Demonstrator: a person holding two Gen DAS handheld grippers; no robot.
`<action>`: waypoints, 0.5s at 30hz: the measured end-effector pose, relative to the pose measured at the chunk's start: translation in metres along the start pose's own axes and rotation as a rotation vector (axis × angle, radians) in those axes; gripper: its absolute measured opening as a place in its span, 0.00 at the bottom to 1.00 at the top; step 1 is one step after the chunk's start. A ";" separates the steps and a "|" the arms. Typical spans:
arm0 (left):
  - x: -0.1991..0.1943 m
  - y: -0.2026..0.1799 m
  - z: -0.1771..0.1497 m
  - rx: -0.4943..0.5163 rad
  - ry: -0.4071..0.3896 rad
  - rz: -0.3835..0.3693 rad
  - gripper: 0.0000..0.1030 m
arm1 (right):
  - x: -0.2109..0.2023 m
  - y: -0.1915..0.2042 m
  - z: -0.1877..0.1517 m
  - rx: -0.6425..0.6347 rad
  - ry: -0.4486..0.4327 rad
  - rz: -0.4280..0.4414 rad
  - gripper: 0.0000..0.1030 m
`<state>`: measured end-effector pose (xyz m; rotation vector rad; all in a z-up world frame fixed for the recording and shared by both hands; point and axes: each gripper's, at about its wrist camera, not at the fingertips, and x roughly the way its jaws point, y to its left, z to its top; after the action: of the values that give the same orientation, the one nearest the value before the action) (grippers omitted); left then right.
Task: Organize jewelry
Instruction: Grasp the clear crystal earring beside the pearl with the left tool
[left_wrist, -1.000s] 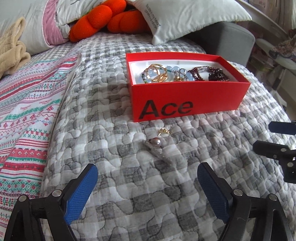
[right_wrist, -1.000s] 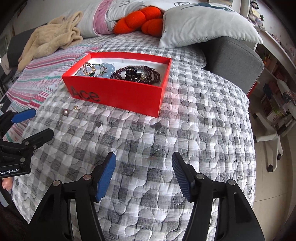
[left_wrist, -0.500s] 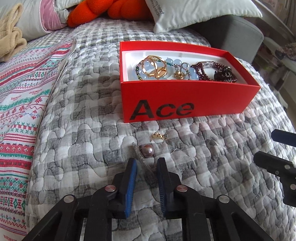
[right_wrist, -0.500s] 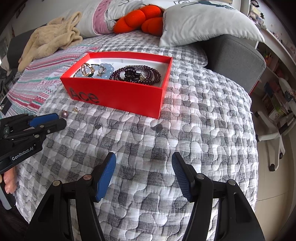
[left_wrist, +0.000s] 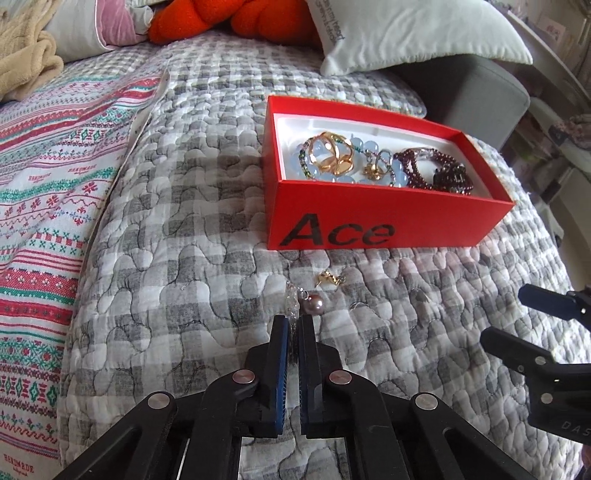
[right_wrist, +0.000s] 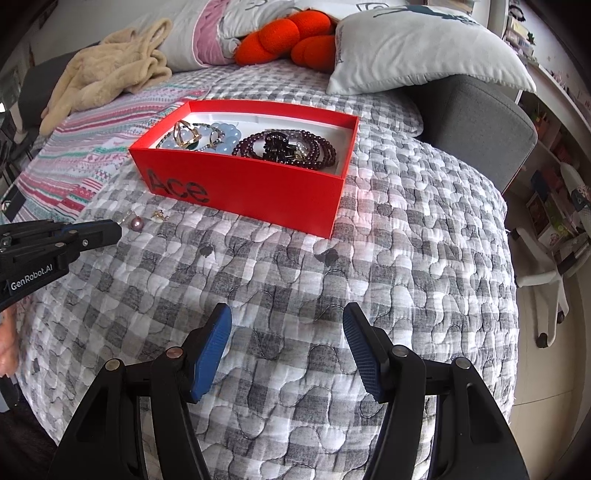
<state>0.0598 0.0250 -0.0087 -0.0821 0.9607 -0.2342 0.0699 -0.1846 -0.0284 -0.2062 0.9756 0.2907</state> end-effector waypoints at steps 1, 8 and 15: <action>-0.004 0.001 0.001 0.000 -0.011 -0.002 0.00 | 0.000 0.002 0.000 -0.004 -0.002 0.005 0.64; -0.027 0.006 0.005 0.004 -0.071 0.003 0.00 | 0.002 0.022 0.003 -0.038 -0.031 0.033 0.64; -0.034 0.013 0.007 0.000 -0.088 0.011 0.00 | 0.017 0.050 0.012 -0.026 -0.046 0.113 0.64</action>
<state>0.0488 0.0456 0.0207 -0.0866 0.8735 -0.2188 0.0712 -0.1314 -0.0380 -0.1673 0.9403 0.4105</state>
